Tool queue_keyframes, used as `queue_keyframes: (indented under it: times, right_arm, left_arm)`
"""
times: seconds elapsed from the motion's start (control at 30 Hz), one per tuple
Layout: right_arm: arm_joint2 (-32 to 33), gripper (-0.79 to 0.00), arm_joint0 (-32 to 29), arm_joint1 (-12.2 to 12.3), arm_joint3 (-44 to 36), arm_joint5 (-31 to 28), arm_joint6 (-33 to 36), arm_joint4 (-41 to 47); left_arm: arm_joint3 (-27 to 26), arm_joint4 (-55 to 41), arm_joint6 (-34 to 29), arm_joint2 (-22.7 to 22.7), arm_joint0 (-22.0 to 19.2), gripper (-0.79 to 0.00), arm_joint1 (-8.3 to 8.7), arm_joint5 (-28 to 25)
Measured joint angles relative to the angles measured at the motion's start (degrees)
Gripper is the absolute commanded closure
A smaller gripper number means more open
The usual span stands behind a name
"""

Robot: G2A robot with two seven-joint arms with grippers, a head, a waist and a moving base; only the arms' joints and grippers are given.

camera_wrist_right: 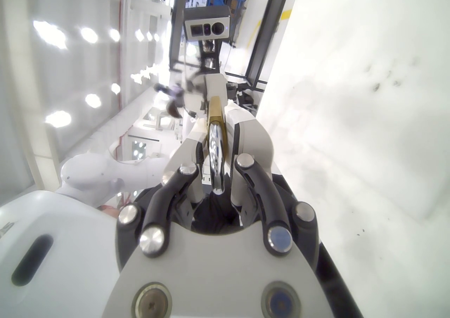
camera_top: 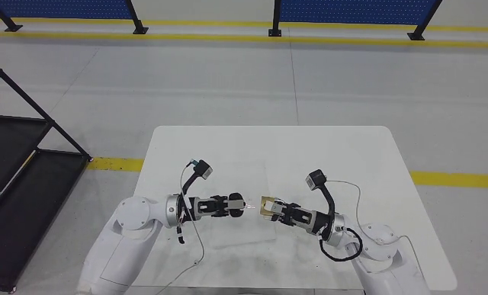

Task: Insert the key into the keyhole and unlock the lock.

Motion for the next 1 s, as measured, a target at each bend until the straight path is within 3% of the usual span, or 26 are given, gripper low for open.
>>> queue_keyframes:
  times: [1.0]
  right_arm:
    - [0.0,0.0,0.0,0.0,0.0,0.0,0.0,0.0]
  left_arm:
    - [2.9,-1.44,2.26,4.15,-3.25,0.0,0.8,-0.24]
